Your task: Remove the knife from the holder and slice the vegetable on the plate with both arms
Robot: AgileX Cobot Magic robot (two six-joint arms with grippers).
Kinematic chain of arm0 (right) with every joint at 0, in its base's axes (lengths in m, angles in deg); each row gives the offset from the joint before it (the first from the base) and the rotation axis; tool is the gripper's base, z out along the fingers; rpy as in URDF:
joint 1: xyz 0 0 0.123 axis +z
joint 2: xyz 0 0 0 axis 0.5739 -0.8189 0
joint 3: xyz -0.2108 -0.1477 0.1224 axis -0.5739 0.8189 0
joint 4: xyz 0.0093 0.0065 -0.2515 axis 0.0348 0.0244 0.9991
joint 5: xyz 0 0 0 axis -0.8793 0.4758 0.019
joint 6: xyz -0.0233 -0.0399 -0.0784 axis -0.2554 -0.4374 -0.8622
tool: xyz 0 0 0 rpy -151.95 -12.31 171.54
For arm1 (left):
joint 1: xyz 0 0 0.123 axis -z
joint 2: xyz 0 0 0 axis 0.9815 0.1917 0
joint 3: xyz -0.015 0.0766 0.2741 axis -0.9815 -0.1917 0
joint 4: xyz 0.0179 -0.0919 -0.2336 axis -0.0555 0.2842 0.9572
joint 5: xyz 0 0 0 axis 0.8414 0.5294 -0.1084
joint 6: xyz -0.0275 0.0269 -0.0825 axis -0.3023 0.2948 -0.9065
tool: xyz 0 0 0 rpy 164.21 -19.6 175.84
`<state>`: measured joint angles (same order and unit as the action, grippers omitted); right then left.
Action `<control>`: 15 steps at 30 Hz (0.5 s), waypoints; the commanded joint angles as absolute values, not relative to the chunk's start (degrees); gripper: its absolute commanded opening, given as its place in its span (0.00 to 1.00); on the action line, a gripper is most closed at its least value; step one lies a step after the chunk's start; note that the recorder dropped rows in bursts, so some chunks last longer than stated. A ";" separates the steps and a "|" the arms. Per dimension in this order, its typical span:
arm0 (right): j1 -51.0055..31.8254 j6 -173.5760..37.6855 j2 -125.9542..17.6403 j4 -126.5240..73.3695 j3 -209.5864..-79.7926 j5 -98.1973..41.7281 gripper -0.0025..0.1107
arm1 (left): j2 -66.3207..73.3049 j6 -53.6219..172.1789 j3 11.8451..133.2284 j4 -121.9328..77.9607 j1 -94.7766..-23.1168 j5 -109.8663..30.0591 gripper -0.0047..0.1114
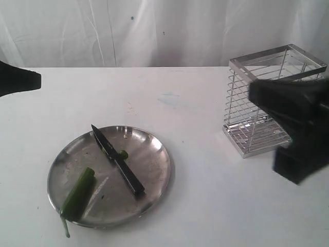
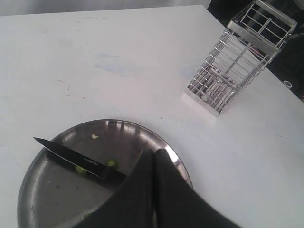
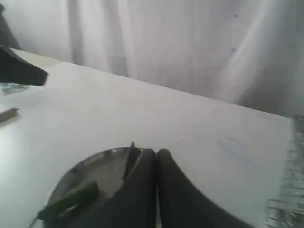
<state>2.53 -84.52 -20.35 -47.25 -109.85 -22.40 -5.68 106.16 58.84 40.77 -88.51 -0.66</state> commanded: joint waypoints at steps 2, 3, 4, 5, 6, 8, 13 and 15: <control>-7.38 -88.72 -5.12 -47.32 -97.52 -22.12 0.02 | -6.29 106.29 58.57 40.97 -88.71 -0.05 0.04; -9.08 -89.40 -2.52 -47.32 -95.32 -22.12 0.02 | -6.29 106.29 58.57 40.97 -88.71 -0.05 0.04; -10.60 -89.56 -0.64 -47.32 -93.70 -22.12 0.02 | -6.29 106.29 58.57 40.97 -88.71 -0.05 0.04; -11.86 -89.56 1.43 -47.32 -91.82 -21.98 0.02 | -6.29 106.29 58.57 40.97 -88.71 -0.05 0.04; -12.89 -89.56 3.23 -47.32 -90.13 -21.98 0.02 | -6.29 106.29 58.57 40.97 -88.71 -0.05 0.04; -14.32 -89.56 5.78 -47.54 -87.37 -21.87 0.02 | -6.29 106.29 58.57 40.98 -88.71 -0.15 0.04; -17.10 -86.24 9.75 -47.54 -81.67 -21.87 0.02 | -6.29 106.29 58.57 40.98 -88.71 -1.42 0.04; -18.13 -84.78 10.90 -47.54 -80.03 -21.87 0.02 | -6.29 106.29 58.57 40.77 -88.71 -2.24 0.04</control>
<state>-16.67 -86.70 9.41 -47.25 -82.05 -22.16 -5.68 106.16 58.84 40.28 -88.51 -1.88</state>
